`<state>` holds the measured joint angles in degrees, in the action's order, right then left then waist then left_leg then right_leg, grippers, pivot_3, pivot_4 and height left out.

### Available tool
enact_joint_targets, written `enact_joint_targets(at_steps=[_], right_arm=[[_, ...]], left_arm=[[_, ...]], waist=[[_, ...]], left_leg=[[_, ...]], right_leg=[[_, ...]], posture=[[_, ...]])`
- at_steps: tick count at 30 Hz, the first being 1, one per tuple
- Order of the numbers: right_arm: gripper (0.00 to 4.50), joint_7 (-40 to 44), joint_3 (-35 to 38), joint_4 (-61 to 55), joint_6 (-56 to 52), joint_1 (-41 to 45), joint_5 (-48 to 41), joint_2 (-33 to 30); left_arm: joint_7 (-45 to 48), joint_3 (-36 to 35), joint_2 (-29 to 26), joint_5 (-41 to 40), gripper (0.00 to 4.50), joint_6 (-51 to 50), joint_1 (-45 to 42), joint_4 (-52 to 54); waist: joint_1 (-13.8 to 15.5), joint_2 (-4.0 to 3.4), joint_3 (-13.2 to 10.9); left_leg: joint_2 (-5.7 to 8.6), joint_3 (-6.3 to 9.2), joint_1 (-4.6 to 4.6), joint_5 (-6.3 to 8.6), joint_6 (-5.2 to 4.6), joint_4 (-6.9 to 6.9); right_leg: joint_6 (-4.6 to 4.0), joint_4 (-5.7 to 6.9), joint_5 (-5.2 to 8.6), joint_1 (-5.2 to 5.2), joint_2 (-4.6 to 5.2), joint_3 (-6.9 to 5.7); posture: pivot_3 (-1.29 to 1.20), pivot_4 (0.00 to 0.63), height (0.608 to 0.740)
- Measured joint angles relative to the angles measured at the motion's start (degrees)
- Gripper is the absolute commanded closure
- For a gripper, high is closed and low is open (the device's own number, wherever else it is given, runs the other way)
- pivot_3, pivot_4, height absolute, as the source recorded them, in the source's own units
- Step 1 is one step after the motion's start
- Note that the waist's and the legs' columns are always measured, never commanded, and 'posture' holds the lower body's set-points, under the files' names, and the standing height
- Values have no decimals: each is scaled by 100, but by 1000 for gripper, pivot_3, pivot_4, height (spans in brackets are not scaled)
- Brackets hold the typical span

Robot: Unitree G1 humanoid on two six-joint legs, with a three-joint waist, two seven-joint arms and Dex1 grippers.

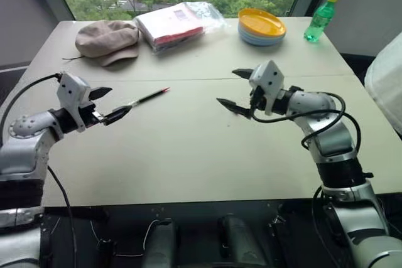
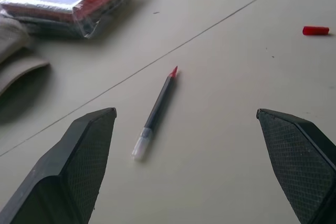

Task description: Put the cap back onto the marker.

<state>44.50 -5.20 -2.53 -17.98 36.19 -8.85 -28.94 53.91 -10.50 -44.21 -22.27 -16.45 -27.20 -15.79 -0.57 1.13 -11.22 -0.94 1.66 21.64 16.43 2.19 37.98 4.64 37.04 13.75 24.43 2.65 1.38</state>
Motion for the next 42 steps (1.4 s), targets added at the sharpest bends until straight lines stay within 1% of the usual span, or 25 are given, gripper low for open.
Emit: enact_joint_targets(at_steps=[2, 5, 10, 12, 15, 21, 28, 34, 37, 42], right_arm=[[40, -328, 21, -158, -35, -79, 68, 167], [40, -665, 120, -491, -138, -312, 90, 219], [40, -1093, 273, -1117, -429, -860, 131, 198], [40, -1175, 326, -1255, -544, -970, 132, 180], [40, -1369, 523, -1701, -783, -1285, 143, 27], [40, -1561, 868, -2225, -1199, -1605, 117, -180], [40, -1776, 1351, -2844, -1652, -2100, 123, -412], [40, -1911, 1548, -3330, -1992, -2419, 124, -478], [40, -1945, 1611, -3347, -2069, -2419, 124, -565], [40, -1929, 1724, -3330, -2082, -2293, 124, -807]], left_arm=[[193, 273, 149, 284, 0, 320, -713, -1091], [452, 549, 296, 635, 0, 787, -1493, -2336], [509, 824, 594, 1203, 0, 1473, -2431, -4077], [472, 900, 685, 1334, 0, 1605, -2586, -4396], [184, 1016, 972, 1687, 0, 1890, -2867, -4966], [-161, 1162, 1367, 2089, 0, 2193, -2955, -5405], [-919, 1286, 1732, 2541, 0, 2249, -3268, -5656], [-1205, 1153, 1861, 2545, 0, 1997, -3312, -5791], [-1243, 1021, 1915, 2497, 0, 1773, -3310, -5805], [-1242, 836, 1968, 2401, 0, 1531, -3257, -5789]], waist=[[-15, 2, 1], [-30, 3, 2], [-31, 3, 2], [-39, 3, 2], [-15, 4, 2], [-20, 4, 2], [4, 6, 4], [-1, 6, 6], [-5, 5, 7], [-2, 4, 12]], left_leg=[[0, -1, 6, 0, 0, 3], [2, -1, 23, 0, 0, 5], [2, 5, 72, 1, -2, 8], [3, 4, 77, 1, -2, 9], [3, 6, 78, 1, -2, 10], [3, 9, 77, 1, -2, 12], [6, 11, 58, 1, -2, 20], [6, 12, 4, 1, -2, 19], [6, 11, -17, 1, -2, 18], [6, 12, -22, 1, -2, 18]], right_leg=[[2, -2, -1, 4, -1, -1], [4, 0, -2, 16, 2, -1], [4, 6, -3, 63, 1, -7], [5, 8, -3, 69, 3, -6], [5, 8, -3, 68, 2, -8], [5, 12, -3, 68, 0, -8], [8, 12, -5, 40, 3, -9], [9, 10, -4, -11, 3, -11], [9, 9, -3, -33, 3, -10], [9, 9, -3, -40, 3, -10]], posture=[[0, 150, 740], [0, 150, 740], [0, 150, 740], [0, 150, 740], [0, 150, 740], [0, 150, 740], [0, 150, 740], [0, 150, 740], [0, 150, 740], [0, 150, 740]])
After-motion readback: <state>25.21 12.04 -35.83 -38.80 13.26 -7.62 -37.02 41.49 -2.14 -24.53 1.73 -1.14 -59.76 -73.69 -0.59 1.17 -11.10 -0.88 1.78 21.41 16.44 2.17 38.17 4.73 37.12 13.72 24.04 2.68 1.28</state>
